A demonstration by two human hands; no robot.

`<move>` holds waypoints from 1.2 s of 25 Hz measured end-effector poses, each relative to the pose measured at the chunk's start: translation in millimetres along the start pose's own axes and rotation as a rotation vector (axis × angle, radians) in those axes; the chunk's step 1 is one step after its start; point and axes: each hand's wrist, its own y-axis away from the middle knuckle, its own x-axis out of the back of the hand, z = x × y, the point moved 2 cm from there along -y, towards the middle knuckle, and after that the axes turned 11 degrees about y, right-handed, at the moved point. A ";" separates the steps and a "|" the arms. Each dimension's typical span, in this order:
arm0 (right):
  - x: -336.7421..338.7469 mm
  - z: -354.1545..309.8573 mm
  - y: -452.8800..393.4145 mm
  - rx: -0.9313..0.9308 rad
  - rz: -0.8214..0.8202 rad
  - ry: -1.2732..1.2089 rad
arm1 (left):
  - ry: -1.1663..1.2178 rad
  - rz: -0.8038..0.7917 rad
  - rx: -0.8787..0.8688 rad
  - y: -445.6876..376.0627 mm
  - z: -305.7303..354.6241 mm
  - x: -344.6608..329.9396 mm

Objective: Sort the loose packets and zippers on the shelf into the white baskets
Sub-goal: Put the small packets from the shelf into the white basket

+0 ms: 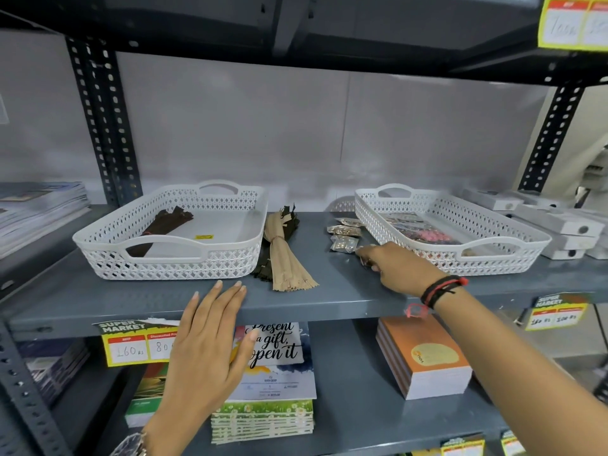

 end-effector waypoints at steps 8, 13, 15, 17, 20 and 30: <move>9.8 12.2 -45.3 -0.055 -0.245 0.068 | -0.027 -0.006 0.001 0.3 -1.2 -1.5; 17.7 -3.6 -56.7 -0.021 -0.417 0.170 | -0.023 -0.032 0.007 -5.2 11.7 -4.2; 25.5 -7.0 -56.1 -0.047 -0.430 0.209 | -0.011 -0.061 -0.011 -10.1 20.2 -8.1; 27.4 -7.2 -57.9 -0.080 -0.444 0.240 | -0.001 -0.085 -0.023 -14.9 29.4 -12.9; 34.0 -7.4 -59.8 -0.125 -0.334 0.228 | 0.031 -0.109 -0.036 -19.1 43.3 -21.6; 76.0 75.6 -32.9 -0.274 0.171 -0.717 | 0.087 -0.098 -0.073 -31.9 78.6 -47.2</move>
